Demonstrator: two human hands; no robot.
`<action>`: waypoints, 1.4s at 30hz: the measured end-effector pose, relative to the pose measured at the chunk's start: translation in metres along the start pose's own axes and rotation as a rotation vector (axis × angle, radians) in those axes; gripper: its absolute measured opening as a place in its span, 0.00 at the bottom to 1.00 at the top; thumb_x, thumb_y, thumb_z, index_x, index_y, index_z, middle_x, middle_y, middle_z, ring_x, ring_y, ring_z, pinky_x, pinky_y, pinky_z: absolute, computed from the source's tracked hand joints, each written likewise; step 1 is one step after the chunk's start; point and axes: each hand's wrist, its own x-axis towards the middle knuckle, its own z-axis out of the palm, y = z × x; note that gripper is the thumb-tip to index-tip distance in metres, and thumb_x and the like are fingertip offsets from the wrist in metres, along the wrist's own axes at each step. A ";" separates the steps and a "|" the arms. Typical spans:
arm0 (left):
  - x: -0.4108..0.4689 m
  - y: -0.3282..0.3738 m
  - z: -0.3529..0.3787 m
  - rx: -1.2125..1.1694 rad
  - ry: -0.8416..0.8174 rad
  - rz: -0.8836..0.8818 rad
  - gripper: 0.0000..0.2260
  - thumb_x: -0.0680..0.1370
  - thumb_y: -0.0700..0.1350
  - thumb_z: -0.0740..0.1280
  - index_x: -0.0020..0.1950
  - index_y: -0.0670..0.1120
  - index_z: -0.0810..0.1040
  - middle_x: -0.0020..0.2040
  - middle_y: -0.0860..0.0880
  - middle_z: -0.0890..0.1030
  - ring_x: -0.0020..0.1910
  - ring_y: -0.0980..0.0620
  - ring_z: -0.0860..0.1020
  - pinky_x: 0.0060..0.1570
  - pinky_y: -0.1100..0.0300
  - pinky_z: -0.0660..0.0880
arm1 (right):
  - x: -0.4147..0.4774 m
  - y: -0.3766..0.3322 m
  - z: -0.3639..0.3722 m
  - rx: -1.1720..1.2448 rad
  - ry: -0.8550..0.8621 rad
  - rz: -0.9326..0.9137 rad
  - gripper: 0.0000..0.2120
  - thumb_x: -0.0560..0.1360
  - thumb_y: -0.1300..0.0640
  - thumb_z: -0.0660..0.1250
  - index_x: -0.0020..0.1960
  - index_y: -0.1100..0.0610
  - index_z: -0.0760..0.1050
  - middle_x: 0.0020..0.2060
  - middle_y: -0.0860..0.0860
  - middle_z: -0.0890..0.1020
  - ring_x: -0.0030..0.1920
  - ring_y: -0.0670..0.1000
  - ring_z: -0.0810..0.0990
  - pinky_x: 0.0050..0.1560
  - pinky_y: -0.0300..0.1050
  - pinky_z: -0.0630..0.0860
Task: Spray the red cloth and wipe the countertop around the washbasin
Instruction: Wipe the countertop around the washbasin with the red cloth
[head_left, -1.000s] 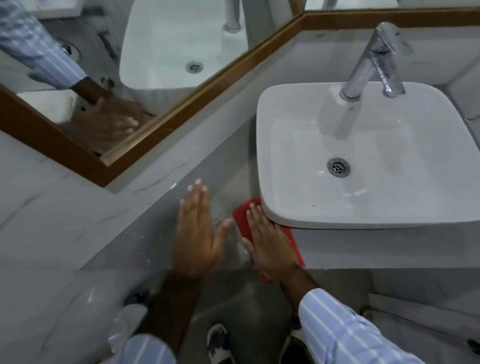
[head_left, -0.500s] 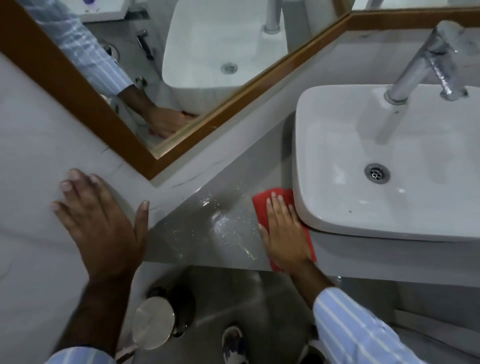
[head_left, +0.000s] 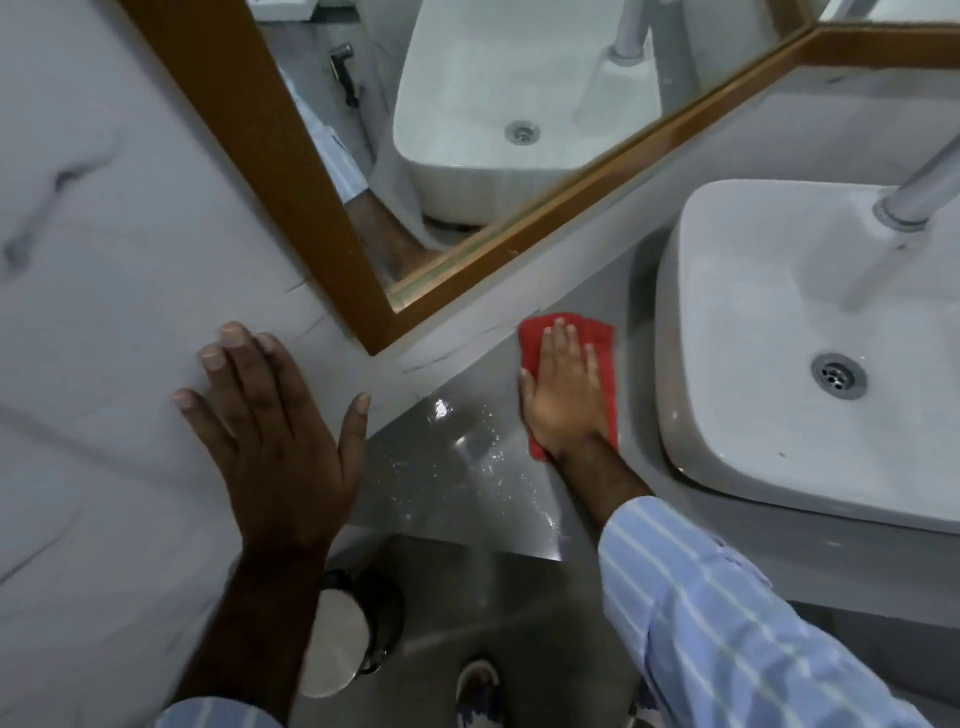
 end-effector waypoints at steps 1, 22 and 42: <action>0.000 0.000 0.001 0.009 0.006 -0.001 0.43 0.83 0.65 0.58 0.84 0.38 0.43 0.83 0.32 0.55 0.84 0.36 0.44 0.82 0.41 0.37 | -0.011 -0.015 0.006 -0.018 -0.009 -0.096 0.33 0.86 0.43 0.44 0.85 0.60 0.45 0.85 0.57 0.48 0.85 0.58 0.45 0.85 0.57 0.45; -0.022 -0.057 -0.010 0.006 0.067 0.050 0.39 0.84 0.60 0.61 0.85 0.40 0.49 0.86 0.45 0.40 0.85 0.46 0.41 0.83 0.44 0.43 | -0.092 -0.061 0.038 -0.075 -0.071 -0.809 0.32 0.85 0.40 0.53 0.83 0.57 0.61 0.83 0.54 0.63 0.83 0.54 0.59 0.83 0.57 0.58; -0.023 -0.053 -0.005 0.010 0.051 0.014 0.40 0.84 0.61 0.61 0.85 0.39 0.48 0.86 0.45 0.38 0.85 0.45 0.38 0.83 0.41 0.42 | -0.092 0.005 0.017 -0.079 -0.001 -0.390 0.33 0.86 0.39 0.49 0.85 0.56 0.55 0.84 0.53 0.58 0.85 0.54 0.52 0.82 0.60 0.57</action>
